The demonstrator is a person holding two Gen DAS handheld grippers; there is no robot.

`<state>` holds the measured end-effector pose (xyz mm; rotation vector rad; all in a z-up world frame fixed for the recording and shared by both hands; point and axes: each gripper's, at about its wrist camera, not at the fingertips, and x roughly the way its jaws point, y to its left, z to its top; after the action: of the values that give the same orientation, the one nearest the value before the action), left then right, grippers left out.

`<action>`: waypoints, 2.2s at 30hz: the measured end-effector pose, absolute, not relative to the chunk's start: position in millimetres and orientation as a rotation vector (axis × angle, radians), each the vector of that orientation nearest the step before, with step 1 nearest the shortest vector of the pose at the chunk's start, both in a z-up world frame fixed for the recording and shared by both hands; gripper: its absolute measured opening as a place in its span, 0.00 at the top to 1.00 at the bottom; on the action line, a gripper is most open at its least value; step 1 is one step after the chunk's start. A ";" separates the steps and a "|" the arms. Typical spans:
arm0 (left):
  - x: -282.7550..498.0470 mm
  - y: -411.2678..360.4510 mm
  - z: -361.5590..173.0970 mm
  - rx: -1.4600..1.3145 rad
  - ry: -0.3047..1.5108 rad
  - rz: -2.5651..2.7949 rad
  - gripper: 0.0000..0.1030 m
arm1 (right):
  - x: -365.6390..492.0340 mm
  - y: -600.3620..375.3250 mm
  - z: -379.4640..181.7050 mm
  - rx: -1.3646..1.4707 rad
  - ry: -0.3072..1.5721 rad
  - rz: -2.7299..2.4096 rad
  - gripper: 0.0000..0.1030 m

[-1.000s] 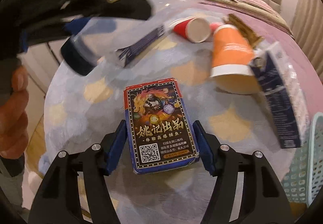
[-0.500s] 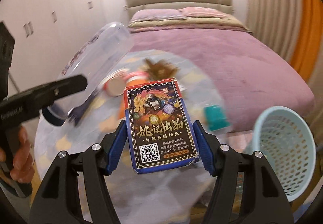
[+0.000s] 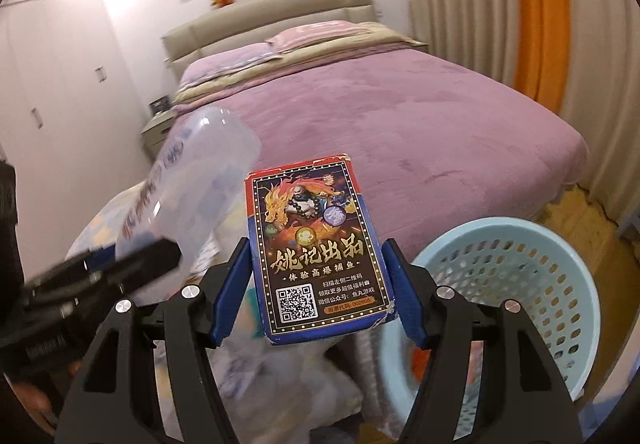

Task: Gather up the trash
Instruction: 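Carry the clear bottle and card box to the blue basket and release both, then move both open tools back over the table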

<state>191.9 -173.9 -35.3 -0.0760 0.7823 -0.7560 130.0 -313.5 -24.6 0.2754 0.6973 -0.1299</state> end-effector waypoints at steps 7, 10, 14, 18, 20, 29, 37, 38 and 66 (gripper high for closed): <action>212.8 -204.4 -55.3 -0.089 0.833 -0.746 0.42 | 158.1 -354.1 -43.6 0.320 0.725 -0.220 0.40; 221.1 -207.9 -60.9 -0.107 0.856 -0.730 0.42 | 171.1 -362.1 -52.5 0.316 0.750 -0.263 0.40; 231.2 -206.5 -59.9 -0.131 0.868 -0.712 0.42 | 188.0 -371.8 -59.0 0.333 0.767 -0.284 0.40; 233.6 -204.0 -50.1 -0.128 0.850 -0.707 0.42 | 202.0 -378.8 -58.1 0.341 0.766 -0.277 0.40; 234.4 -201.6 -48.3 -0.126 0.846 -0.704 0.42 | 203.9 -379.8 -57.6 0.336 0.760 -0.274 0.40; 211.6 -212.6 -57.0 -0.131 0.871 -0.779 0.42 | 158.0 -393.9 -60.0 0.373 0.774 -0.376 0.40; 165.3 -271.2 -78.8 -0.035 0.929 -0.898 0.42 | 103.8 -434.5 -106.8 0.505 0.904 -0.536 0.39; 160.3 -279.7 -82.2 -0.015 0.933 -0.913 0.42 | 99.1 -438.1 -110.3 0.520 0.915 -0.545 0.38; 131.0 -163.0 -16.3 -0.100 0.721 -0.793 0.30 | 48.6 -367.6 -22.9 0.425 0.643 -0.304 0.29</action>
<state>131.0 -163.0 -16.3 -0.1004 0.7214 -0.7927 48.6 -367.6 -22.9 0.4250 0.6428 -0.3044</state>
